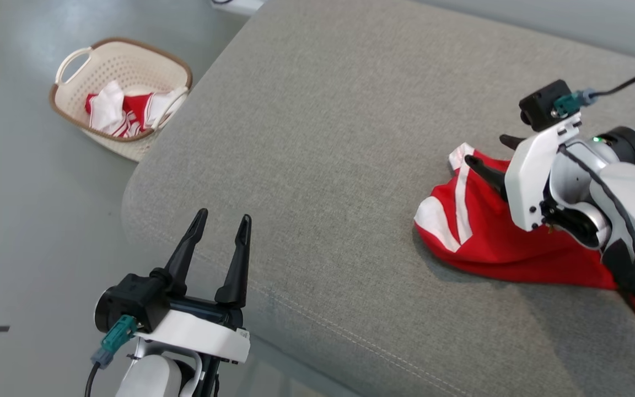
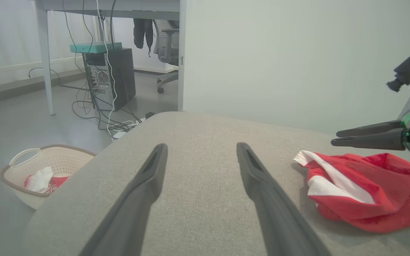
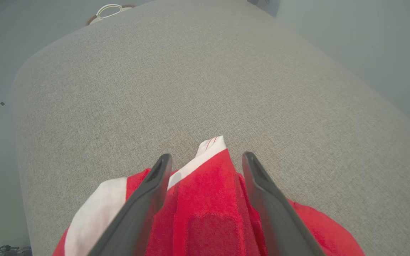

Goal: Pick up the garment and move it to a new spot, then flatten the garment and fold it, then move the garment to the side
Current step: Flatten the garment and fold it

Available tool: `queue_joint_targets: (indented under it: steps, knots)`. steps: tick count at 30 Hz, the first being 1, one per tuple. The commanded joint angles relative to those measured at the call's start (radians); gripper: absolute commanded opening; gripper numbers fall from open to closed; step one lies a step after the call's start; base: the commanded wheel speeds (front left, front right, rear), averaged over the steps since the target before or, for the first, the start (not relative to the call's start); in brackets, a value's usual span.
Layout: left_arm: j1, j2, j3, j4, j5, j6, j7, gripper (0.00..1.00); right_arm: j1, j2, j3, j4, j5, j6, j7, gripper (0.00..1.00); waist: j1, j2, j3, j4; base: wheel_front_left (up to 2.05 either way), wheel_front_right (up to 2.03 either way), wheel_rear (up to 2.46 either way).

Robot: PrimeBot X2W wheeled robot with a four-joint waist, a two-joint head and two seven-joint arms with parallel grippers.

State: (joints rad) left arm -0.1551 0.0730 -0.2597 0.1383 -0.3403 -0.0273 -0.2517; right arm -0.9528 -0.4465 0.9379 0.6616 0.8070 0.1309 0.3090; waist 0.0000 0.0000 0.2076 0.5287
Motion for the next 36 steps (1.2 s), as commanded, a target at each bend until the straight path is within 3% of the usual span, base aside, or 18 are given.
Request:
queue_joint_targets:
  steps: [1, 8, 9, 10, 11, 19, 25, 32, 36]
  knots:
    - [-0.051, 0.001, 0.049, -0.025, 0.012, -0.012, -0.01, 1.0, -0.032, -0.004, 0.025, 0.003, 0.027, 0.0, 0.011, 1.0, 0.0, 0.0, 0.052, 0.03, 0.0, 0.0, 0.0]
    - [-0.057, -0.021, 0.079, -0.03, 0.027, -0.04, -0.01, 1.0, -0.111, -0.013, 0.178, 0.039, 0.155, 0.0, 0.085, 1.0, 0.0, 0.0, 0.098, 0.039, 0.0, 0.0, 0.0]
    - [-0.058, -0.022, 0.079, -0.027, 0.025, -0.042, -0.01, 1.0, -0.118, -0.019, 0.197, 0.03, 0.169, 0.0, 0.083, 0.78, 0.0, 0.0, 0.099, 0.039, 0.0, 0.0, 0.0]
    - [-0.061, -0.022, 0.077, -0.024, 0.019, -0.043, -0.01, 1.0, -0.126, -0.028, 0.217, 0.018, 0.179, 0.0, 0.076, 0.42, 0.0, 0.0, 0.101, 0.038, 0.0, 0.0, 0.0]
    - [-0.065, -0.022, 0.074, -0.022, 0.015, -0.044, -0.01, 1.0, -0.134, -0.039, 0.236, 0.006, 0.184, 0.0, 0.061, 0.0, 0.0, 0.0, 0.101, 0.038, 0.0, 0.0, 0.0]
    - [-0.106, -0.023, 0.047, 0.018, 0.021, -0.059, -0.01, 1.0, -0.152, -0.132, 0.305, -0.085, 0.244, 0.0, -0.09, 0.0, 0.0, 0.0, 0.074, 0.026, 0.0, 0.0, 0.0]
    - [-0.118, -0.023, 0.07, 0.029, 0.041, -0.068, -0.01, 1.0, -0.149, -0.206, 0.314, -0.201, 0.251, 0.0, -0.229, 0.0, 0.0, 0.0, 0.059, -0.041, 0.0, 0.0, 0.0]
    - [-0.112, -0.023, 0.116, 0.03, 0.079, -0.075, -0.01, 1.0, -0.003, -0.36, 0.285, -0.381, 0.221, 0.0, -0.447, 0.0, 0.0, 0.0, 0.042, -0.181, 0.0, 0.0, 0.0]
    - [-0.111, -0.017, 0.15, 0.03, 0.103, -0.079, -0.01, 1.0, 0.155, -0.395, 0.216, -0.434, 0.222, 0.0, -0.535, 0.0, 0.0, 0.0, 0.038, -0.275, 0.0, 0.0, 0.0]
